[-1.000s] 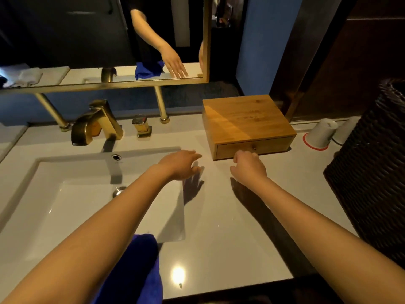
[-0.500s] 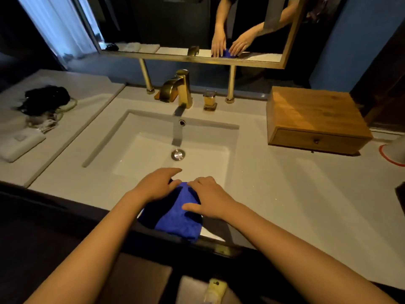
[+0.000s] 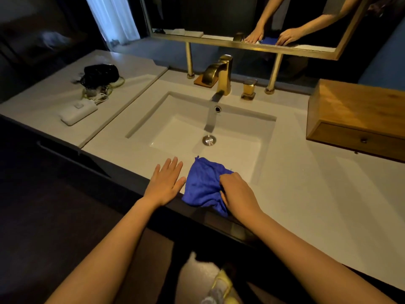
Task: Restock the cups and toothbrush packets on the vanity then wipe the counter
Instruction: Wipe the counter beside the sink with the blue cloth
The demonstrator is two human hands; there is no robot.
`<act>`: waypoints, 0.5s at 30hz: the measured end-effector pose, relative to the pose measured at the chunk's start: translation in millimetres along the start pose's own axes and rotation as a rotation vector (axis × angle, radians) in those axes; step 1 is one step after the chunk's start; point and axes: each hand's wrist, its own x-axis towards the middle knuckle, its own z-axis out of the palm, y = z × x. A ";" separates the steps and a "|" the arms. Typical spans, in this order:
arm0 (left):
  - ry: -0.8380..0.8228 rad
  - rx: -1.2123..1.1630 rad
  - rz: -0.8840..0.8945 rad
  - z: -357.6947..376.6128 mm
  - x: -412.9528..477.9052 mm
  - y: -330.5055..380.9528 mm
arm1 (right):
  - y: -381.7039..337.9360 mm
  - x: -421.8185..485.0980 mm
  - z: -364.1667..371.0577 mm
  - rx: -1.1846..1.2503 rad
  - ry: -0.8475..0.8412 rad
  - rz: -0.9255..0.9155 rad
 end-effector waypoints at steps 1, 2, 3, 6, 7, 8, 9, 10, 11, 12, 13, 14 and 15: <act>-0.002 0.028 0.001 1.6 0.2 -0.3 | 1.1 -3.4 -1.5 0.024 0.002 0.015; 0.000 0.045 0.000 3.1 0.7 0.1 | 2.2 -6.6 -4.0 0.054 -0.002 0.029; 0.005 0.049 -0.002 4.3 1.1 0.7 | 3.4 -9.8 -7.5 0.089 -0.012 0.044; 0.027 0.028 -0.018 5.7 1.4 5.0 | 9.3 -20.9 -20.3 0.200 -0.011 0.085; 0.041 0.021 -0.015 5.8 1.4 9.3 | 11.5 -26.0 -24.5 0.243 0.020 0.096; 0.057 0.016 -0.001 6.0 1.5 15.9 | 13.5 -31.3 -28.5 0.287 0.060 0.113; 0.073 0.010 0.017 6.2 2.4 24.9 | 15.6 -36.5 -32.9 0.325 0.096 0.136; 0.084 -0.004 0.033 6.3 3.9 35.9 | 17.5 -41.5 -38.1 0.352 0.127 0.161; 0.090 -0.021 0.048 6.9 6.4 48.3 | 20.7 -46.3 -43.8 0.368 0.163 0.182; 0.091 -0.039 0.068 7.3 9.4 61.4 | 24.6 -50.4 -50.6 0.377 0.207 0.201; 0.090 -0.054 0.095 8.2 12.7 74.2 | 28.8 -54.3 -58.9 0.378 0.257 0.222; 0.089 -0.065 0.128 9.4 16.0 86.5 | 33.8 -57.6 -68.3 0.374 0.315 0.247; 0.085 -0.072 0.161 11.1 19.4 97.5 | 39.5 -61.4 -78.2 0.360 0.378 0.274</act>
